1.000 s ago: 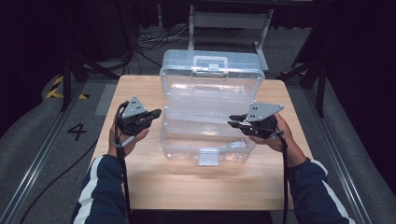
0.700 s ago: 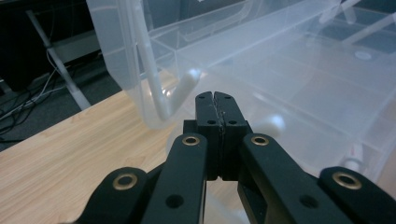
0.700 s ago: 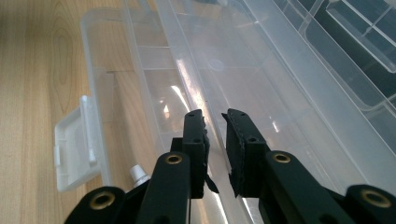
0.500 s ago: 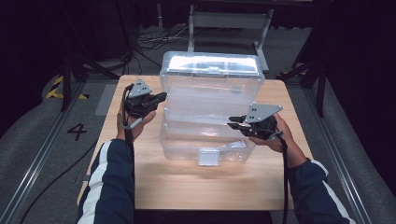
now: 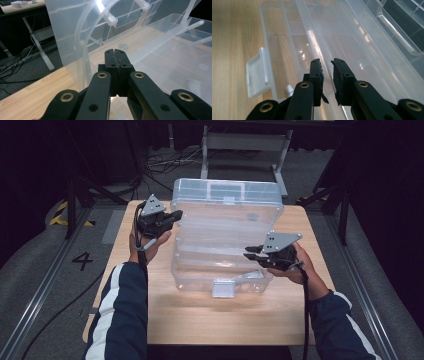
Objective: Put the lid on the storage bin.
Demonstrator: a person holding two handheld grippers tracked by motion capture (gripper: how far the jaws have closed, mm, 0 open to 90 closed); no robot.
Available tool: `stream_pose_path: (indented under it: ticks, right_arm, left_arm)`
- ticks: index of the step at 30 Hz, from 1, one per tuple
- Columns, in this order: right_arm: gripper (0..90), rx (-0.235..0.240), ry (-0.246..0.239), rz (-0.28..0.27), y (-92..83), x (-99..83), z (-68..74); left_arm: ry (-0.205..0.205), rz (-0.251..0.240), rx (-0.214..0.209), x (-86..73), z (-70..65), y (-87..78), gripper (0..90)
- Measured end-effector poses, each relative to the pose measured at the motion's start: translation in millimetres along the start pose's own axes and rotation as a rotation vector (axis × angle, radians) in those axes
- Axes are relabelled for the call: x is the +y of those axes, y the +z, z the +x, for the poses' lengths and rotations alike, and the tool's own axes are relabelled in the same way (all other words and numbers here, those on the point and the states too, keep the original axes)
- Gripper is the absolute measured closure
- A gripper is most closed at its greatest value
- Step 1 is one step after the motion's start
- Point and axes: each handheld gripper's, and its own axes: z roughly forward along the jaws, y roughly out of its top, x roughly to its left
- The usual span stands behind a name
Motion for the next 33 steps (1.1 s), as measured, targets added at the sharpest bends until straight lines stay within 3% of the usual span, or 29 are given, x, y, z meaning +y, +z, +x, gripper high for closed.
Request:
stream_pose_path:
  ticks: [9,15,22,33]
  right_arm:
    - [77.9,0.013,-0.014,0.019,0.8,-0.5,3.4]
    - [77.8,0.000,-0.028,0.034,1.0,-1.6,8.7]
    - [77.1,-0.008,-0.030,0.040,0.2,-2.6,11.2]
    - [79.2,-0.005,-0.006,0.021,-14.9,-15.5,9.5]
  left_arm:
    - [-0.018,-0.039,-0.022,-0.6,-1.7,-9.4,90.0]
    - [0.005,-0.046,-0.040,-1.0,-7.0,-18.3,90.0]
    - [0.013,-0.043,-0.053,-5.7,-8.8,-27.2,90.0]
    - [0.060,-0.009,-0.070,-13.5,-17.1,-32.6,90.0]
